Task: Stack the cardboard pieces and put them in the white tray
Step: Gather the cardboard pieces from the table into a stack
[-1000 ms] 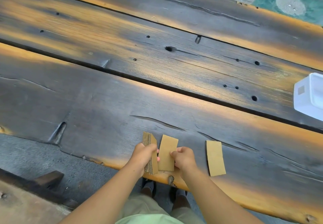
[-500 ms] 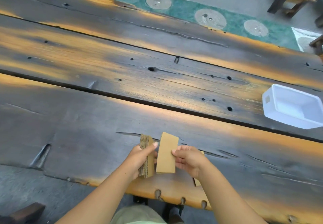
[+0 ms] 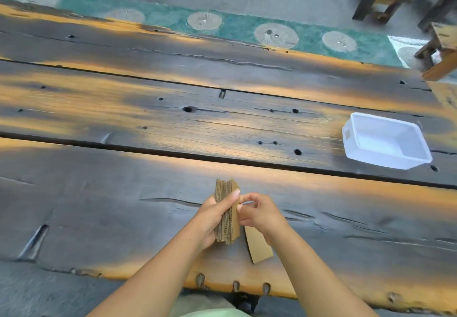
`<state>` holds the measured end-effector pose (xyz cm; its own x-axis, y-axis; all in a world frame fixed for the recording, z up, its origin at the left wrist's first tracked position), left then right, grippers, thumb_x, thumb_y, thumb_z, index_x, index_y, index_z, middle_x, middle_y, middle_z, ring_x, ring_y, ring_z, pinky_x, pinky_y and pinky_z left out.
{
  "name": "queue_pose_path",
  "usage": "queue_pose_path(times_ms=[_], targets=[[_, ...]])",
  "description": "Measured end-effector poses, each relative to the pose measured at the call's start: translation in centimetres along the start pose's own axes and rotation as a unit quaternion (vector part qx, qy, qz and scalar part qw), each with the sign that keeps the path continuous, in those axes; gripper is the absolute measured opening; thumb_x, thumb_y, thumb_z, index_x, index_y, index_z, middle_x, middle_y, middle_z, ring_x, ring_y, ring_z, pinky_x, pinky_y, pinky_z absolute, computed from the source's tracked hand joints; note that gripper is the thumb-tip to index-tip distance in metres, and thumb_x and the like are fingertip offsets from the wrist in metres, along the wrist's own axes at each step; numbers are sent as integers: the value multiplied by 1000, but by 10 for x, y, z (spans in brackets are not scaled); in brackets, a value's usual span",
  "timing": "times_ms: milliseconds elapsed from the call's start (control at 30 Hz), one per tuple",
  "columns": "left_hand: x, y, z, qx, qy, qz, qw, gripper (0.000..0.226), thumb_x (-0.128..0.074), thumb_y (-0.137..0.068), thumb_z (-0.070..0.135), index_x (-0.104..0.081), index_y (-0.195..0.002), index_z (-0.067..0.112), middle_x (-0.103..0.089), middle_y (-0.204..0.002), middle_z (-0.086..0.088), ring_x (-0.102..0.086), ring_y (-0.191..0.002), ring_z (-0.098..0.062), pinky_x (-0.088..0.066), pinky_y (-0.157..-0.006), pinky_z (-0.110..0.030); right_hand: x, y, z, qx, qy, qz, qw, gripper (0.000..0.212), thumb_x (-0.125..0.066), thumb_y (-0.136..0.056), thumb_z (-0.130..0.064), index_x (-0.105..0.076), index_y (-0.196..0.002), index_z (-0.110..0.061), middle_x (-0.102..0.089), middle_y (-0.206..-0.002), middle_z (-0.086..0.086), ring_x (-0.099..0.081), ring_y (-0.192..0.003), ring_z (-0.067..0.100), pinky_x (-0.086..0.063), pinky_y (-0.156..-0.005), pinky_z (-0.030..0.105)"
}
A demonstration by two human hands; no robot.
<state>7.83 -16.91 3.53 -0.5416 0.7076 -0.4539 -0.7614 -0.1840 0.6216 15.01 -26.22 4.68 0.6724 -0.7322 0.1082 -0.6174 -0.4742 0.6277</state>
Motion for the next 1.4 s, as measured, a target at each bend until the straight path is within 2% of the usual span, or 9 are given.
queue_pose_path(times_ms=[133, 233, 500, 667, 800, 1000, 1167, 1267, 1400], targets=[[0, -1, -13, 10, -59, 24, 998, 51, -86, -72, 28, -62, -112, 8, -77, -76, -11, -74, -67, -25, -59, -56, -35, 11, -3, 18, -21, 47, 13, 999, 12, -59, -94, -6, -62, -104, -2, -61, -70, 8, -55, -66, 19, -50, -71, 36], [6, -6, -29, 23, -77, 42, 996, 30, -79, -84, 24, -66, -103, 6, -72, -73, -18, -70, -63, -27, -58, -55, -34, 16, -6, 30, -28, 102, -6, 994, 7, -64, -91, -18, -61, -94, -12, -67, -70, 4, -55, -67, 17, -46, -69, 32], [20, -18, -70, 74, -100, 92, 988, 27, -79, -77, 30, -70, -93, 10, -70, -67, -9, -68, -59, -21, -55, -53, -32, 30, -19, 63, -61, 173, -11, 983, 31, -70, -76, -37, -45, -78, -19, -59, -78, 4, -51, -71, 21, -41, -68, 35], [26, -31, -86, 54, -113, 175, 977, 31, -74, -77, 18, -60, -102, 8, -66, -75, -11, -65, -68, -27, -54, -66, -40, 64, -33, 83, -95, 172, 56, 979, 18, -61, -89, -28, -47, -84, -19, -57, -89, 0, -54, -86, 23, -39, -73, 35], [32, -38, -101, 41, -132, 229, 964, 36, -76, -81, 25, -62, -110, 8, -69, -78, -9, -68, -70, -25, -56, -63, -37, 78, -40, 103, -125, 169, 54, 976, 16, -61, -90, -21, -47, -97, -16, -56, -96, 3, -52, -87, 22, -38, -71, 32], [30, -47, -118, 32, -70, 254, 964, 35, -74, -84, 24, -62, -112, 7, -70, -82, -15, -70, -78, -30, -60, -77, -52, 73, -49, 117, -148, 123, 27, 981, 31, -60, -90, -11, -35, -73, -19, -36, -75, 6, -38, -71, 21, -30, -67, 35], [36, -51, -118, 29, 8, 274, 961, 17, -72, -88, 22, -64, -99, 11, -71, -63, -3, -71, -72, -27, -60, -65, -40, 69, -53, 123, -163, 90, 32, 982, 19, -59, -90, -5, -54, -78, -18, -60, -80, 1, -59, -78, 22, -46, -72, 36], [33, -55, -119, 41, 4, 265, 963, 26, -73, -87, 25, -63, -107, 11, -74, -71, -7, -74, -70, -24, -61, -62, -40, 67, -57, 122, -165, 103, 38, 980, 16, -55, -86, -4, -61, -77, -16, -69, -87, 7, -69, -93, 34, -56, -83, 45], [31, -56, -123, 44, -10, 253, 966, 44, -74, -76, 34, -63, -112, 11, -74, -74, -13, -73, -68, -29, -63, -68, -49, 64, -59, 120, -154, 138, 34, 978, 16, -55, -88, -5, -65, -81, -16, -73, -98, 13, -69, -97, 35, -58, -90, 52]])
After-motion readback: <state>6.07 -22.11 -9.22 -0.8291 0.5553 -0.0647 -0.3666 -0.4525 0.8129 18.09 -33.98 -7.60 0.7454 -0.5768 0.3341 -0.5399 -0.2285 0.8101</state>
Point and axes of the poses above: each hand's wrist, its own y-axis away from the middle knuckle, its own x-axis out of the back of the hand, z = x × y, the point moved 8 cm from there along -y, towards the middle knuckle
